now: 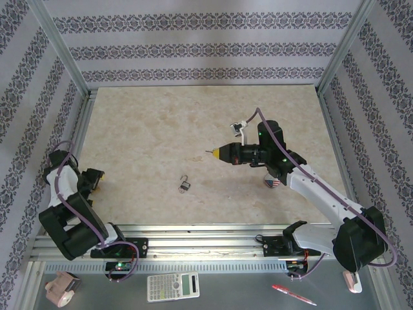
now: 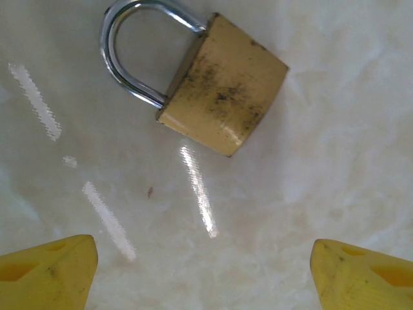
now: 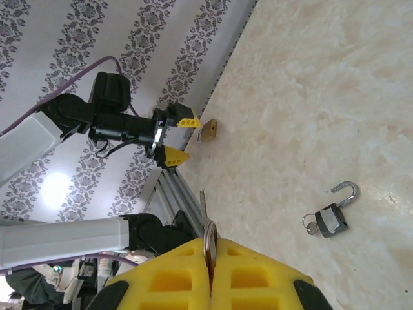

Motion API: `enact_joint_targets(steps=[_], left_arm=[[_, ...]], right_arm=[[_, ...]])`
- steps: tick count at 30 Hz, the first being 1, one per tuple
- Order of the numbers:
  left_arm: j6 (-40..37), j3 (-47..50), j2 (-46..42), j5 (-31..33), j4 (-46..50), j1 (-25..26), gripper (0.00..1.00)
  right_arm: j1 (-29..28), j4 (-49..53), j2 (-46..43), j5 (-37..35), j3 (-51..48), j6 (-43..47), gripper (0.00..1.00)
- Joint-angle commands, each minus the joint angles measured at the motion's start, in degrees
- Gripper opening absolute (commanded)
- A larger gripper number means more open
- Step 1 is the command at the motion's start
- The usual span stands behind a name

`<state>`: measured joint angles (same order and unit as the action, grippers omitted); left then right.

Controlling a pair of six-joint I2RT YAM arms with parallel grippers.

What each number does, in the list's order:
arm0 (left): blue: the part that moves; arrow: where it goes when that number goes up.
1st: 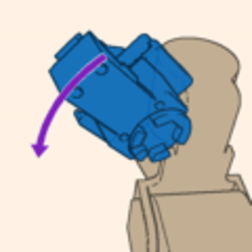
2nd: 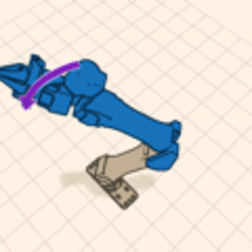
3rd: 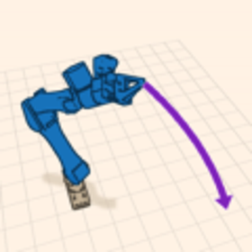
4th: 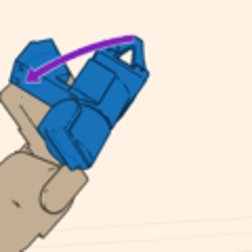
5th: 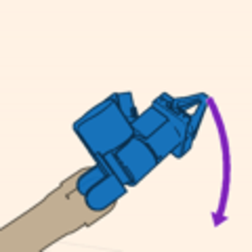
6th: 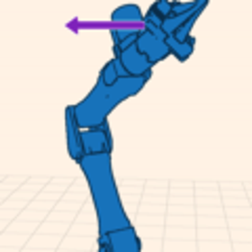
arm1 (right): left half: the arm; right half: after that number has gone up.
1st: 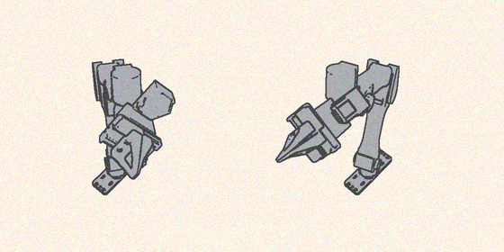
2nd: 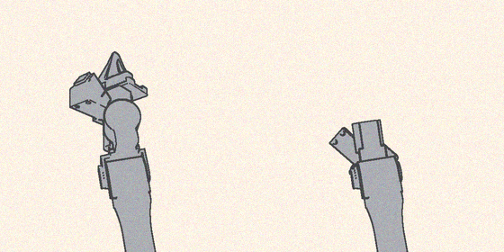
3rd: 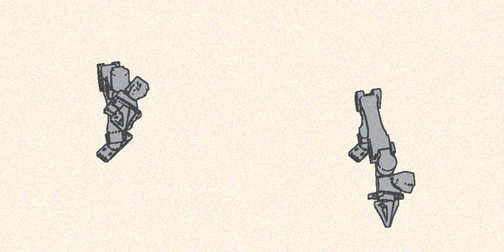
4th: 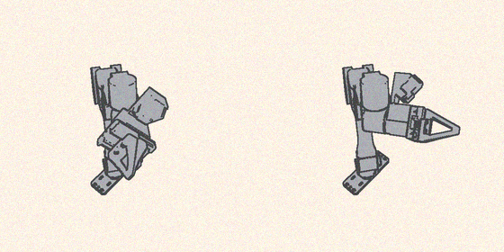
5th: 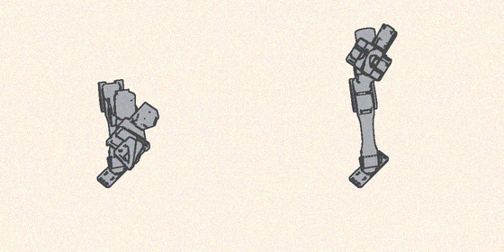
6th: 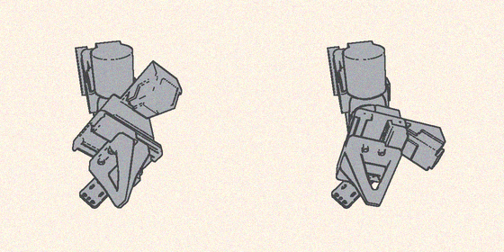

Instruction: Unlock with the key

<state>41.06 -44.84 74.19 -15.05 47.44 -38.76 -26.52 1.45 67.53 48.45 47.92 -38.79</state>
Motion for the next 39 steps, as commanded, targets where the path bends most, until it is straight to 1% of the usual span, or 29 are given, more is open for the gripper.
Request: enact_joint_targets(steps=[1, 3, 6, 13, 19, 21, 24, 30, 33, 36, 39], left_arm=[[5.49, 1.25, 1.93, -0.05, -4.39, -0.79, 0.85], [5.67, 0.74, 3.05, 1.53, -4.37, -0.79, 0.85], [5.68, -0.62, 3.77, 5.7, -3.88, -0.79, 0.85], [6.59, -3.3, 8.08, 11.29, -4.75, -0.8, 0.84], [7.32, -5.45, 13.28, 10.81, -7.33, -0.25, 0.8], [6.72, -6.81, 14.95, 11.85, -7.56, 0.63, 0.8], [6.08, -8.92, 18.05, 11.31, -7.58, 2.23, 0.79], [3.71, -13.02, 22.63, 10.77, -6.39, 6.62, 0.72], [0.88, -12.98, 22.64, 10.4, -6.25, 7.04, 0.67], [-3.09, -14.44, 23.66, 10.56, -4.08, 7.05, 0.62], [-7.63, -16.65, 25.38, 9.77, -2.3, 7.2, 0.54]], right_arm=[[-0.28, -1.79, -1.3, 0.75, -1.07, 1.34, 0.0], [-0.28, -1.77, -1.35, 0.96, -1.38, 1.83, 0.0], [-0.02, -2.0, -1.02, 1.12, -2.21, 2.31, 0.0], [0.42, -4.29, 2.11, 3.1, -2.48, 1.98, 0.0], [0.42, -7.13, 3.66, 4.62, -2.72, 0.55, 0.0], [0.42, -7.43, 4.0, 5.06, -2.83, 0.55, 0.0], [0.51, -7.68, 4.64, 5.47, -3.05, 0.64, 0.0], [0.51, -8.13, 5.51, 5.96, -2.42, 0.56, 0.0], [0.46, -8.05, 5.52, 6.24, -2.09, 0.46, 0.0], [0.42, -7.97, 5.33, 6.08, -2.22, 0.46, 0.0], [0.42, -7.87, 5.6, 6.44, -2.13, 0.46, 0.0]])
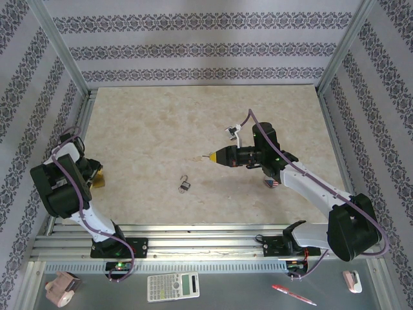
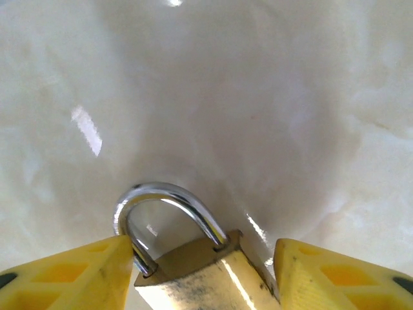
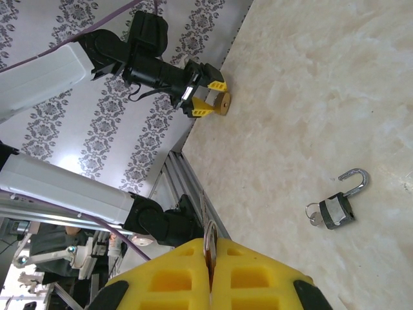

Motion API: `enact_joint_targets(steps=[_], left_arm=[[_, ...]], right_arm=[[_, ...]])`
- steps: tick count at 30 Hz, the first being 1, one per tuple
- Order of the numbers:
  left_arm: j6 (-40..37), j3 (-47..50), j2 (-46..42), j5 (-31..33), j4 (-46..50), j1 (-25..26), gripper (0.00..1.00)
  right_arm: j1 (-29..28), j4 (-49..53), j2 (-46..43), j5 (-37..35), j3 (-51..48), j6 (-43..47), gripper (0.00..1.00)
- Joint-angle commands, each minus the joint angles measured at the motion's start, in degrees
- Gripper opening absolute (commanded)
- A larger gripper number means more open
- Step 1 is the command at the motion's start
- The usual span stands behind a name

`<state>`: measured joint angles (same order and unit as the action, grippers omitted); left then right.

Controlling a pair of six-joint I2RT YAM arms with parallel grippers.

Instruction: Unlock with the key

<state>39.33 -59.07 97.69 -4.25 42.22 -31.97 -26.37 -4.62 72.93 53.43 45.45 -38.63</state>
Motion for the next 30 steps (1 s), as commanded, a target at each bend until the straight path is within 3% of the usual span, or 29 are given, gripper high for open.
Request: enact_joint_targets(steps=[1, 6, 10, 16, 23, 30], left_arm=[[-7.87, -3.65, 2.8, -0.9, 4.03, 0.63, 0.5], [-13.22, -7.32, 5.28, 0.46, 7.64, 3.06, 0.5], [-12.73, -6.12, 4.87, -0.09, 6.67, 4.02, 0.62], [-14.15, -4.42, 3.71, -0.37, 5.99, 4.02, 0.66], [-14.59, -1.98, 2.64, -1.2, 5.02, 4.1, 0.63], [-13.87, -1.63, 4.86, -0.41, 4.31, 4.02, 0.54]], right_arm=[[0.23, -1.73, 0.28, 1.49, 0.42, 0.36, 0.0], [0.0, -1.36, 0.24, 1.17, 0.82, 0.4, 0.0], [-0.5, -1.05, 0.46, 0.65, 0.91, 0.4, 0.0], [-1.64, -0.39, -0.04, -0.34, 0.69, 0.31, 0.0], [-2.41, 0.05, -0.18, -1.3, 0.95, 0.49, 0.0], [-2.58, 0.58, -0.59, -1.18, 0.71, 0.84, 0.0]])
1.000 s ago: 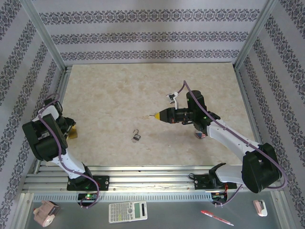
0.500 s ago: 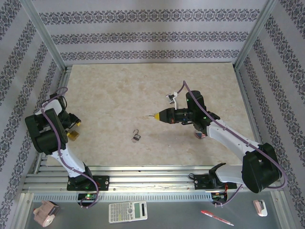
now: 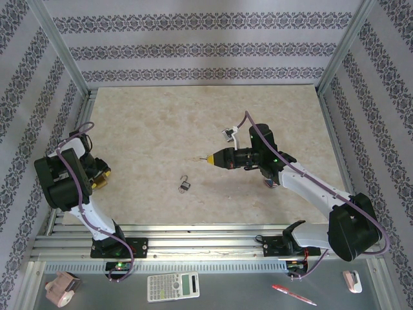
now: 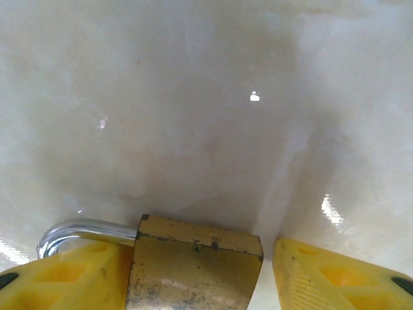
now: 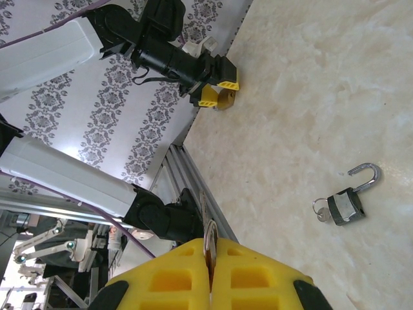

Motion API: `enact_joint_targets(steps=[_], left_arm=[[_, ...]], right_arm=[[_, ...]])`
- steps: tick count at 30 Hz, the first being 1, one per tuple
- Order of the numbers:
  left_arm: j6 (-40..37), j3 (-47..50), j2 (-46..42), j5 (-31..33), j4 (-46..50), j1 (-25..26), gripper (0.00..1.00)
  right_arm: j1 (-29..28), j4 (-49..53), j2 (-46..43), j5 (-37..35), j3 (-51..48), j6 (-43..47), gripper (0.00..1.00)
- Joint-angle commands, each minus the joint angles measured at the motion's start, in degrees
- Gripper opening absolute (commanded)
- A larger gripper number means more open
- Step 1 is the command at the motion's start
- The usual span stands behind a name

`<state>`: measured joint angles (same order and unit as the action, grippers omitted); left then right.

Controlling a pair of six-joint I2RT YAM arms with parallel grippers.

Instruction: Unlock with the key

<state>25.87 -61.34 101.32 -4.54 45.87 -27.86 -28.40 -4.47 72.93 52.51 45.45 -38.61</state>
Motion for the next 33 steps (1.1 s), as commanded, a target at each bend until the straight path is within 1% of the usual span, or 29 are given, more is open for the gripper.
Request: enact_joint_targets(steps=[1, 5, 10, 13, 19, 24, 26, 29, 33], left_arm=[[-0.48, 0.68, 1.37, -0.17, 0.65, -0.09, 0.54], [0.2, 1.03, -0.6, 0.08, -0.17, -0.09, 0.65], [-0.86, -0.62, -3.58, 1.78, 0.09, -0.57, 0.71], [-1.46, -2.41, -3.13, 1.74, -0.61, -0.88, 0.72], [1.11, -2.95, -1.99, -2.08, -5.3, -0.77, 0.72], [0.96, -5.12, -2.79, -2.05, -6.01, -0.8, 0.73], [0.68, -6.29, -2.62, -2.74, -4.85, -0.8, 0.73], [0.85, -5.45, -4.19, -2.44, -4.39, -0.79, 0.73], [3.01, -2.96, -9.67, -4.07, 0.87, -0.89, 0.75]], right_arm=[[-0.6, 0.43, -0.68, -0.37, 0.58, 0.74, 0.0], [-0.59, 0.73, -0.7, -0.34, 0.68, 0.88, 0.0], [-0.66, 0.8, -0.59, -0.04, 1.16, 0.91, 0.0], [-0.77, 0.69, -0.51, 0.09, 1.11, 0.91, 0.0], [-1.03, 0.51, 0.1, 0.38, 1.04, 0.91, 0.0], [-1.39, 0.43, 0.5, 0.11, 0.86, 1.08, 0.0], [-1.48, 0.22, 0.84, 0.23, 0.86, 1.1, 0.0], [-1.74, -0.28, 1.45, 0.31, 0.94, 1.08, 0.0], [-1.83, 0.34, 1.62, 0.41, 1.21, 1.55, 0.0]])
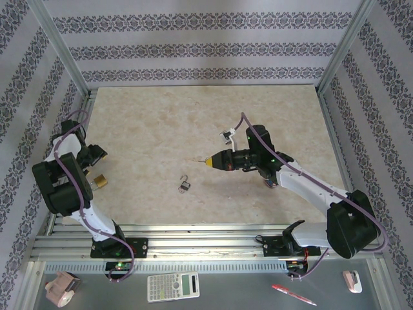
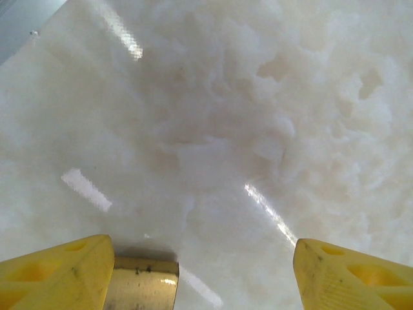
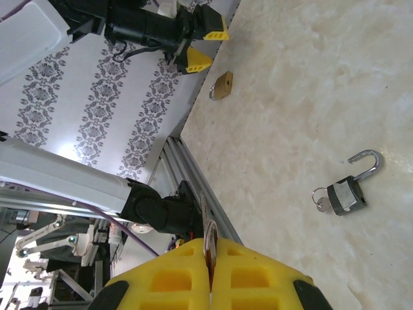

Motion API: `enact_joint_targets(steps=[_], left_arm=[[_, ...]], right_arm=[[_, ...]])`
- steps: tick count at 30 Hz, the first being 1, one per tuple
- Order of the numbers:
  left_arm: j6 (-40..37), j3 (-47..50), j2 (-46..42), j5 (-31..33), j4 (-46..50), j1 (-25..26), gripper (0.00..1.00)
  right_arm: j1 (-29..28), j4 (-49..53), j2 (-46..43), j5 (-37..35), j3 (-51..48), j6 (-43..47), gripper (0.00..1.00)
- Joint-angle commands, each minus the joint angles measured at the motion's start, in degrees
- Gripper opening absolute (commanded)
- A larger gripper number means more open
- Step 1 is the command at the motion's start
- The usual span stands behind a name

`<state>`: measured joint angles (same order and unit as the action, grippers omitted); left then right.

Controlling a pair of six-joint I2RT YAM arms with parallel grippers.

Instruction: Unlock with the key

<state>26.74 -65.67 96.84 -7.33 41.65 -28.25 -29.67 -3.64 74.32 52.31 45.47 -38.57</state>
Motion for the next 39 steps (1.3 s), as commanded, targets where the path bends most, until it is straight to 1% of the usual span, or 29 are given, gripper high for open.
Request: enact_joint_targets(steps=[1, 4, 7, 10, 13, 15, 16, 18, 20, 23, 26, 30, 34, 39], left_arm=[[2.57, 1.93, -6.63, -1.83, 6.53, -0.49, 0.75], [5.2, 4.79, -11.73, -4.33, 10.6, -0.48, 0.78], [8.61, 8.02, -15.62, -4.8, 12.4, -0.69, 0.86], [14.79, 11.2, -17.14, -7.92, 10.12, -0.73, 0.89], [20.78, 14.19, -17.2, -11.09, 5.8, -0.75, 0.91], [23.4, 15.84, -16.94, -11.47, 3.03, -0.75, 0.91], [24.09, 16.17, -16.8, -10.47, 2.04, -0.75, 0.91], [24.87, 16.23, -15.86, -8.66, 0.3, -0.71, 0.92], [25.57, 16.16, -14.24, -8.39, -0.9, -0.71, 0.92], [26.12, 15.5, -12.52, -5.86, -1.4, -0.83, 0.92], [26.33, 14.59, -11.0, -5.35, -1.25, -0.84, 0.92], [26.65, 14.58, -10.31, -2.72, -1.96, -1.15, 0.92], [25.6, 12.4, -8.49, -0.14, -2.41, -1.52, 0.92], [24.54, 10.27, -4.88, 0.09, -3.4, -1.72, 0.92]], right_arm=[[-0.56, -0.49, 0.03, 0.47, 1.11, 1.64, 0.0], [-0.48, -0.32, -0.06, 0.42, 1.15, 2.09, 0.0], [-0.48, -0.62, 0.25, 0.51, 1.28, 2.42, 0.0], [-0.39, -1.01, 0.59, 0.85, 1.28, 2.83, 0.01], [-0.13, -1.28, 0.73, 1.38, 1.04, 3.11, 0.02], [0.21, -1.62, 0.74, 1.73, 0.77, 3.23, 0.03], [0.38, -1.72, 0.78, 1.95, 0.66, 3.23, 0.03], [0.83, -2.06, 0.85, 2.25, 0.51, 3.23, 0.03], [1.23, -2.07, 1.16, 2.87, 0.49, 3.23, 0.03], [1.94, -2.16, 1.19, 3.37, 0.15, 3.23, 0.03], [2.58, -2.07, 1.4, 3.71, -0.03, 3.21, 0.04], [2.95, -2.75, 1.58, 3.7, -0.39, 2.99, 0.03], [2.95, -2.95, 1.71, 3.94, -0.43, 2.8, 0.04], [3.04, -2.95, 1.76, 4.01, -0.74, 2.8, 0.04]])
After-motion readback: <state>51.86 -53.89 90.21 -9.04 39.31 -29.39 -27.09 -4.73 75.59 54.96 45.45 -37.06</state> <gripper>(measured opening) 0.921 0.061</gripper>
